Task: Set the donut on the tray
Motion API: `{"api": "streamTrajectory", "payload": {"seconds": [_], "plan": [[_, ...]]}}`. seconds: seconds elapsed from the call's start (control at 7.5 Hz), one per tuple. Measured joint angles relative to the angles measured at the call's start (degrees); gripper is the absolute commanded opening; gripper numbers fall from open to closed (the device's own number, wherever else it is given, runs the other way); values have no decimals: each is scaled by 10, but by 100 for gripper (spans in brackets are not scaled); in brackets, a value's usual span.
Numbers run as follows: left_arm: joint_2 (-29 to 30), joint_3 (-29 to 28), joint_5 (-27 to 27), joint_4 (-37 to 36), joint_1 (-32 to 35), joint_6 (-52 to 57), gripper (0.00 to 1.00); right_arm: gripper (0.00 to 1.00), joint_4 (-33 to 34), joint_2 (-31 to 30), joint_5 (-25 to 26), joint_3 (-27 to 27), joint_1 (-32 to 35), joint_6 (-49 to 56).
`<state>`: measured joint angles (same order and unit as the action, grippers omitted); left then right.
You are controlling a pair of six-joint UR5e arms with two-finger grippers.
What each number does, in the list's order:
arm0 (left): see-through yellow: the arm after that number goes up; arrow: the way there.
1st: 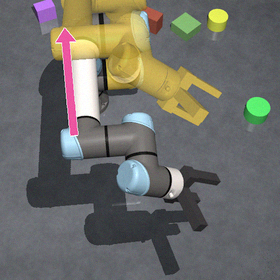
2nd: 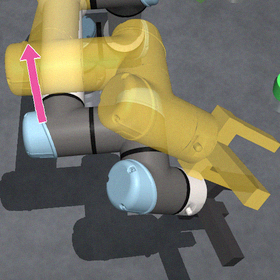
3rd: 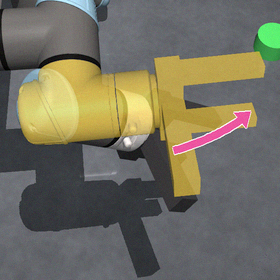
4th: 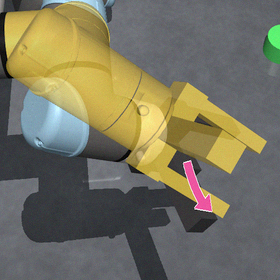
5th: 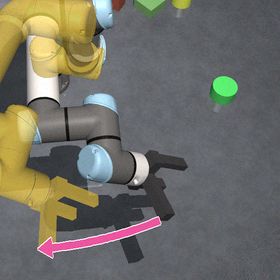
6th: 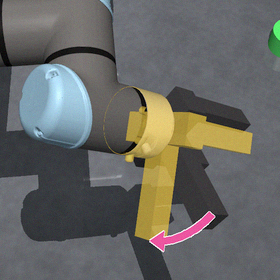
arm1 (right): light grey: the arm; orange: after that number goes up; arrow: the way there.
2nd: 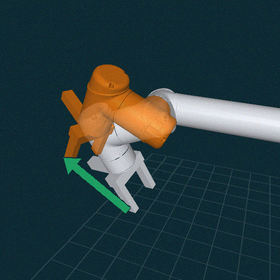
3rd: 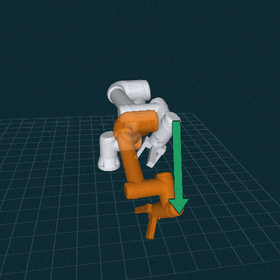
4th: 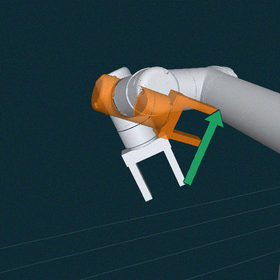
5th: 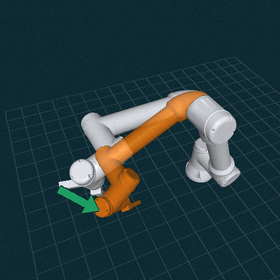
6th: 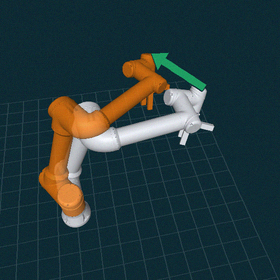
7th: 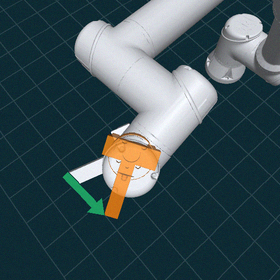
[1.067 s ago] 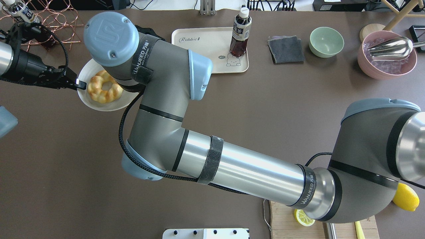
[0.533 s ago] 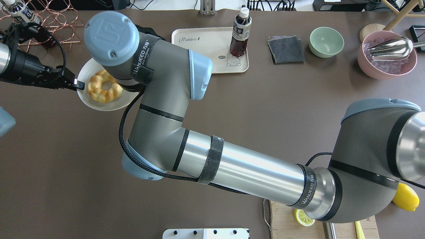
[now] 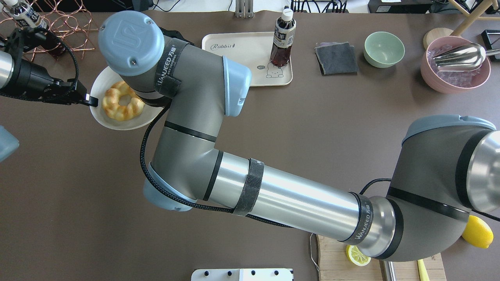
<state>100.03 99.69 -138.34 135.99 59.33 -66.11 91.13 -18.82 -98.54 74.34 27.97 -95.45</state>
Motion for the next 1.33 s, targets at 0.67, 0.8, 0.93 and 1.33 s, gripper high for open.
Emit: {"api": "streamTrajectory", "payload": {"seconds": [0.67,0.8,0.93,1.33], "plan": [[19,-4,-4,-37,1,-12,0,100,-3,-9,10,27,0,9],[34,-16,-3,-53,1,-14,0,100,-3,-16,7,45,0,13],[59,-40,-2,-71,2,-15,0,100,-3,-32,5,72,0,19],[189,-162,13,-162,5,-16,0,100,2,-142,-7,211,7,86]]}}
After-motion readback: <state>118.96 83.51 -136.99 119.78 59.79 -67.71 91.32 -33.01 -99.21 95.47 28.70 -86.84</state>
